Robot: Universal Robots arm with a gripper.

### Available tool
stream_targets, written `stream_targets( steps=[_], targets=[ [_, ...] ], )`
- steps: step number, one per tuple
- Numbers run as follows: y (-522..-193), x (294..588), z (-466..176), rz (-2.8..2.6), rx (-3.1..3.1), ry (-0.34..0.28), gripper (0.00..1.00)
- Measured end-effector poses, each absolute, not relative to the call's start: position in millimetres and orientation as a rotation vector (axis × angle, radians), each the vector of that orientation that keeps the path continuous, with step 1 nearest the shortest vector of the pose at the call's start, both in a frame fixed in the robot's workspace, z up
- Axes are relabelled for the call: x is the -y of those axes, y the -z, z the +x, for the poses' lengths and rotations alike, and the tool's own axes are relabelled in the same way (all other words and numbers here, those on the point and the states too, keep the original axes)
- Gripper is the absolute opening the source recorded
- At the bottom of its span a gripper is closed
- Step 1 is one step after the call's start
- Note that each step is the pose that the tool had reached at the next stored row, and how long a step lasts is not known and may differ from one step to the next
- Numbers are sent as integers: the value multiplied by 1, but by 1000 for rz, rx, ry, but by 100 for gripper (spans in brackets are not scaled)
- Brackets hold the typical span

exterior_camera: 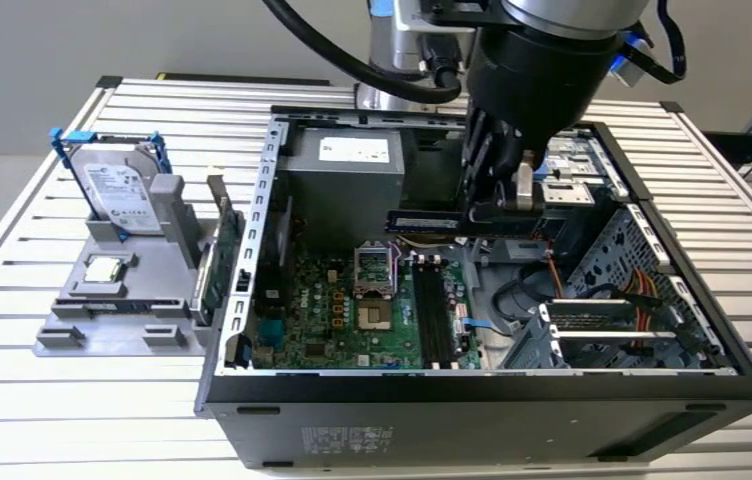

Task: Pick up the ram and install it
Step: 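Pick up the ram and move it above insertion slot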

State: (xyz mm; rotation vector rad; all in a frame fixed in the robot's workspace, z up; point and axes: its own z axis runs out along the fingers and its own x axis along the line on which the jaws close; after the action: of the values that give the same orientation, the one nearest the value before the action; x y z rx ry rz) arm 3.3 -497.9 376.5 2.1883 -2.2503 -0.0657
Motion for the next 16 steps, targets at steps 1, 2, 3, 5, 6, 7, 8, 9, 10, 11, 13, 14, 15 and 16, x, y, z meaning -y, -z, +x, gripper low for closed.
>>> stream_targets(
  steps=[1,2,3,5,6,7,8,9,10,11,13,14,15,16],
  targets=[
    [-377,498,5,2188,2250,66,0],
    [-377,498,6,2188,2250,66,0],
    [-377,498,8,2188,2250,66,0],
    [-377,498,11,2188,2250,66,0],
    [-377,498,13,2188,2250,66,0],
    [-377,498,14,2188,2250,66,0],
    [-377,498,16,2188,2250,67,0],
    [-377,498,17,2188,2250,67,0],
    [-377,498,19,2188,2250,67,0],
    [-377,498,21,2187,2250,67,0],
    [-377,498,24,2187,2249,67,0],
    [-377,498,25,2187,2249,67,0],
    [-377,498,27,2187,2249,67,0],
    [-377,498,29,2187,2249,68,0]
  ],
)
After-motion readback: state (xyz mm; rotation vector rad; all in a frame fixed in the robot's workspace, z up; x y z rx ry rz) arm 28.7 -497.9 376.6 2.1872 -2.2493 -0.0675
